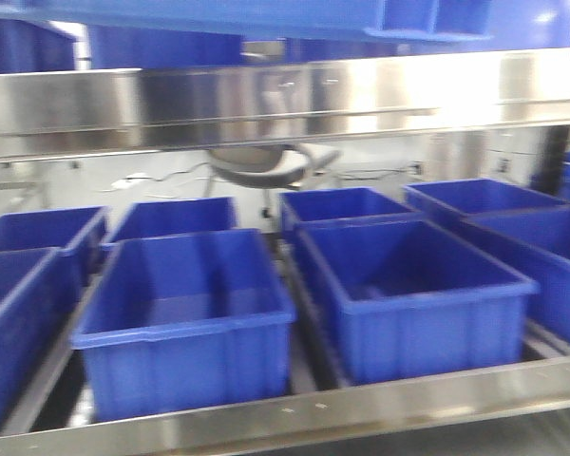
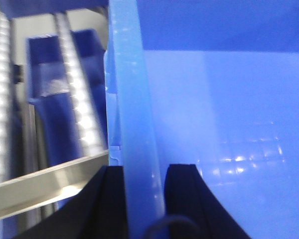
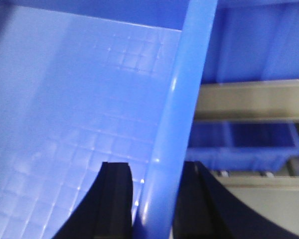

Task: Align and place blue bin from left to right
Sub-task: 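Back away and turn from the rack holding the bin in both grippers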

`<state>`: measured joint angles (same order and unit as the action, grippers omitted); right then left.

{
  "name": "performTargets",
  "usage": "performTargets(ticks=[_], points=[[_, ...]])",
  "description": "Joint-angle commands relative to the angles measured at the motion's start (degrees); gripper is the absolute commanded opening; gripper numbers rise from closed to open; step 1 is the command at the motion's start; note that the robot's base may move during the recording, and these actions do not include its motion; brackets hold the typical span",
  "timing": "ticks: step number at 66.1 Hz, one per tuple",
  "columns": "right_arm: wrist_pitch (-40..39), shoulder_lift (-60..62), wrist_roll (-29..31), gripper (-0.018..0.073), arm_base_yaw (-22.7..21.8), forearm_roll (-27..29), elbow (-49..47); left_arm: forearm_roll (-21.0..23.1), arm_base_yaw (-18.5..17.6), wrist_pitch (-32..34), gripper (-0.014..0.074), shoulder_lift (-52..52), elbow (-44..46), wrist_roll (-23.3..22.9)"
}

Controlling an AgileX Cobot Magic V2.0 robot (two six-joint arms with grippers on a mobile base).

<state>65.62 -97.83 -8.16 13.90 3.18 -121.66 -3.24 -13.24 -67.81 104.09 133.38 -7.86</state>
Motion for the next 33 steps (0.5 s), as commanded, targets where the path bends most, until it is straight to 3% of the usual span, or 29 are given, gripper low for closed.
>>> performTargets(ticks=[1, 33], points=[[-3.3, 1.7, 1.7, -0.0067, -0.1, -0.5, -1.1, 1.4, -0.1, 7.8, -0.0111, -1.2, 1.1, -0.2], [-3.3, 1.7, 1.7, -0.0067, -0.1, -0.5, -1.1, 1.4, -0.1, 7.8, -0.0111, -1.2, 1.1, -0.2]])
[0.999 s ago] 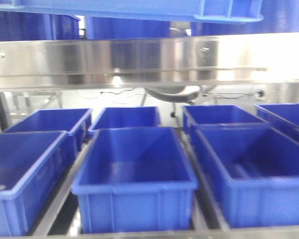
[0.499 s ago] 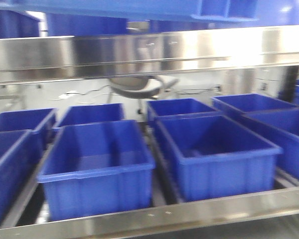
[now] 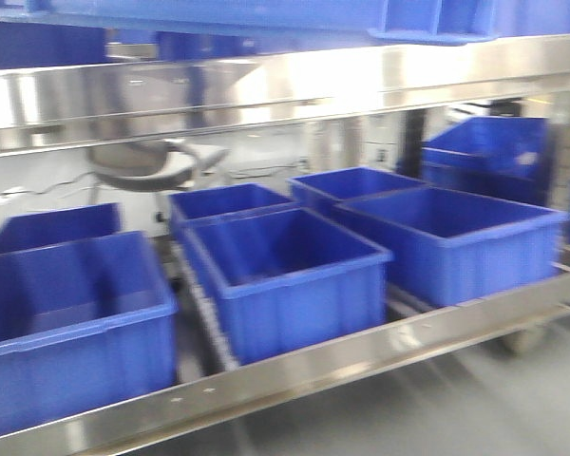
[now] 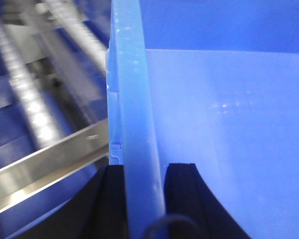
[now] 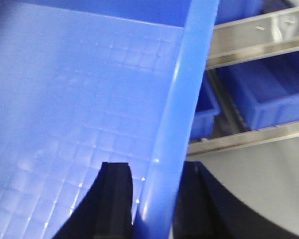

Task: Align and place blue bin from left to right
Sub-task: 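Back away and turn from the rack holding the bin in both grippers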

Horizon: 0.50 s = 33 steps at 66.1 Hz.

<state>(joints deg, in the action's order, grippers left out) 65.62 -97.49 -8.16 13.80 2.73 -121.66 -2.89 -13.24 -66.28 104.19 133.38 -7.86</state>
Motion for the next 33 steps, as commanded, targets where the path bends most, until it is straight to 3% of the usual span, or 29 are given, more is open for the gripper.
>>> performTargets(ticks=[1, 33], points=[[-3.3, 1.4, 1.7, -0.0067, 0.0, 0.0, -1.1, 1.1, -0.1, 6.2, -0.0111, -1.2, 1.1, -0.2], [-3.3, 1.4, 1.7, -0.0067, 0.0, 0.0, -1.1, 1.1, -0.1, 6.2, -0.0111, -1.2, 1.1, -0.2]])
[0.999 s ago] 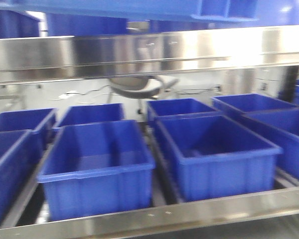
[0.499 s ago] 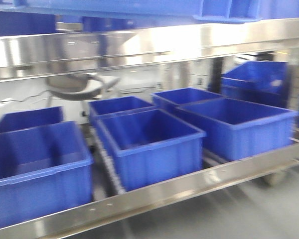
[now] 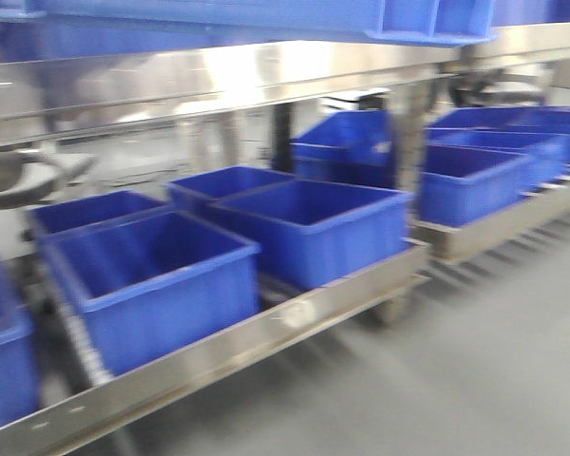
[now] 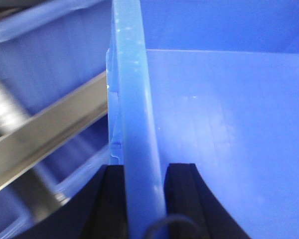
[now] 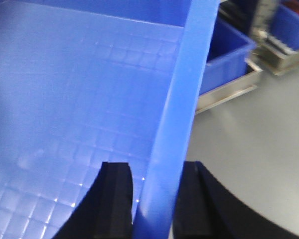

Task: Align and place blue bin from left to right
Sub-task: 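Back away and turn from the rack holding the bin in both grippers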

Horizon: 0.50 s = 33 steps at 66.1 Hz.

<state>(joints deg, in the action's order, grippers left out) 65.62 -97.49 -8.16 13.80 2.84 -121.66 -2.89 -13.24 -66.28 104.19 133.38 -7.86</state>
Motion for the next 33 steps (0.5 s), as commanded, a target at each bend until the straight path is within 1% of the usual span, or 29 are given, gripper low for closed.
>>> performTargets(ticks=[1, 33], points=[[-3.3, 1.4, 1.7, -0.0067, 0.0, -0.2, -1.1, 1.1, -0.1, 6.2, -0.0111, -1.2, 1.1, -0.2], [-3.3, 1.4, 1.7, -0.0067, 0.0, -0.2, -1.1, 1.1, -0.1, 6.2, -0.0111, -1.2, 1.1, -0.2]])
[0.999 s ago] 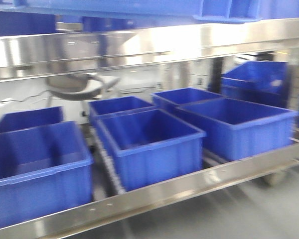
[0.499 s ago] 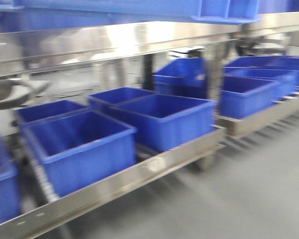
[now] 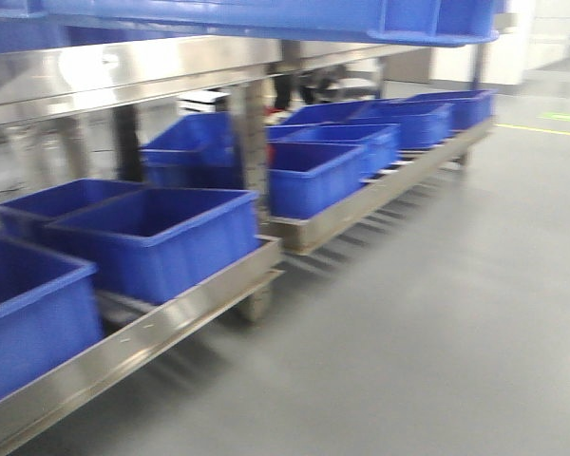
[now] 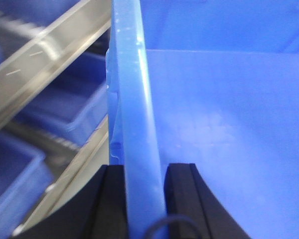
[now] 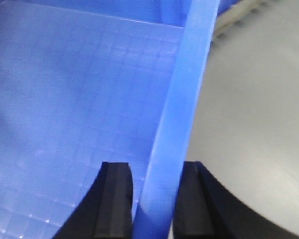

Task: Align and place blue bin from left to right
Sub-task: 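Back away and turn from the rack holding the bin in both grippers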

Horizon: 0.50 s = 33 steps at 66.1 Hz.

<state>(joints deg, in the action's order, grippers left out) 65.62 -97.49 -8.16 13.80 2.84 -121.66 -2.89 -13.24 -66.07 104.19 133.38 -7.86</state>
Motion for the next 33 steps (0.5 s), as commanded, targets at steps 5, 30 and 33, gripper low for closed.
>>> performTargets(ticks=[5, 30, 33], points=[[-3.3, 1.4, 1.7, -0.0067, 0.0, -0.2, -1.1, 1.1, -0.1, 6.0, -0.0111, -1.2, 1.1, -0.2], [-3.3, 1.4, 1.7, -0.0067, 0.0, -0.2, -1.1, 1.1, -0.1, 6.0, -0.0111, -1.2, 1.1, -0.2], [-3.3, 1.4, 1.7, -0.0067, 0.0, -0.2, -1.1, 1.1, -0.1, 6.0, -0.0111, -1.2, 1.1, -0.2]])
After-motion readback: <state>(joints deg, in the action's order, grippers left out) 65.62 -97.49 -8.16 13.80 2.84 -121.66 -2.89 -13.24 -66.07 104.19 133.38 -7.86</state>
